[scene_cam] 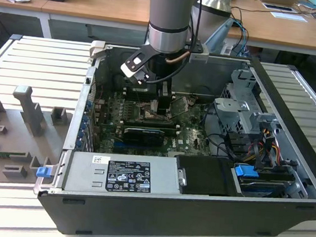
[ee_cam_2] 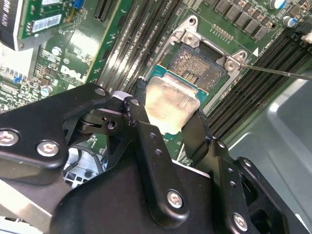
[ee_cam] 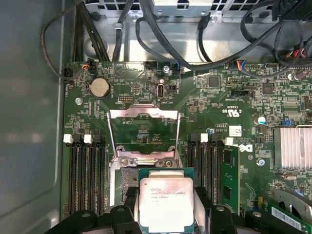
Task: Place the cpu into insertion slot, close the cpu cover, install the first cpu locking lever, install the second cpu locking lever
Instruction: 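Place the cpu into insertion slot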
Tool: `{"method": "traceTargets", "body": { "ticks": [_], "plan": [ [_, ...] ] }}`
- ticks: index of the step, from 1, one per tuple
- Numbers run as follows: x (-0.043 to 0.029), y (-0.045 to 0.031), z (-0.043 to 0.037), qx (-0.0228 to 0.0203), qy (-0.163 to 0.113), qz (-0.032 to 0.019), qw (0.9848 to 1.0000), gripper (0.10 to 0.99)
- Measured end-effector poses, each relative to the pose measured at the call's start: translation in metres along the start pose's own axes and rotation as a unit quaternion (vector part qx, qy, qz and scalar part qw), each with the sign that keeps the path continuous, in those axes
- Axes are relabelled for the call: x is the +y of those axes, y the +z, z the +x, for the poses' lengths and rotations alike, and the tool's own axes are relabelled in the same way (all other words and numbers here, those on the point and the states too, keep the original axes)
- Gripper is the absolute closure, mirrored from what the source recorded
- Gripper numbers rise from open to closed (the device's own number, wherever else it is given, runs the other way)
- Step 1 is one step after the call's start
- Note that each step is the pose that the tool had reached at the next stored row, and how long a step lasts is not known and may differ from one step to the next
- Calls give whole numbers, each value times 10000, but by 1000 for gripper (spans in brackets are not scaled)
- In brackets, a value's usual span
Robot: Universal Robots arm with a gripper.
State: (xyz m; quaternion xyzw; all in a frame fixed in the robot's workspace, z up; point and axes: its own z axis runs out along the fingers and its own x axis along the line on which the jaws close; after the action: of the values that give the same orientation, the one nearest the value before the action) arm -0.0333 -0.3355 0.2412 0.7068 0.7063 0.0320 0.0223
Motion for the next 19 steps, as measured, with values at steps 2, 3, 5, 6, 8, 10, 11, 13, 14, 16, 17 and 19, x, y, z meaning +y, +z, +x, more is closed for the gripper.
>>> {"method": "traceTargets", "body": {
  "ticks": [2, 3, 5, 6, 8, 10, 11, 13, 14, 16, 17, 19],
  "plan": [
    [-1, 12, 23, -1, 0, 1, 10000, 549],
    [-2, 18, 29, 0, 0, 1, 10000, 549],
    [-2, 26, 36, 0, 0, 1, 10000, 549],
    [-2, 30, 38, 0, -1, 1, 10000, 549],
    [-4, 36, 41, -1, 0, 2, 10000, 549],
    [-7, 42, 45, 0, 0, 2, 10000, 549],
    [-8, 46, 49, 1, 0, 1, 10000, 549],
    [-14, 55, 56, 0, 0, 2, 10000, 549],
    [-18, 60, 59, -1, 0, 2, 10000, 549],
    [-23, 67, 65, 0, 0, 2, 10000, 549],
    [-26, 75, 71, 0, 0, 1, 10000, 549],
    [-29, 98, 84, 0, -1, 2, 10000, 549]
  ]
}}
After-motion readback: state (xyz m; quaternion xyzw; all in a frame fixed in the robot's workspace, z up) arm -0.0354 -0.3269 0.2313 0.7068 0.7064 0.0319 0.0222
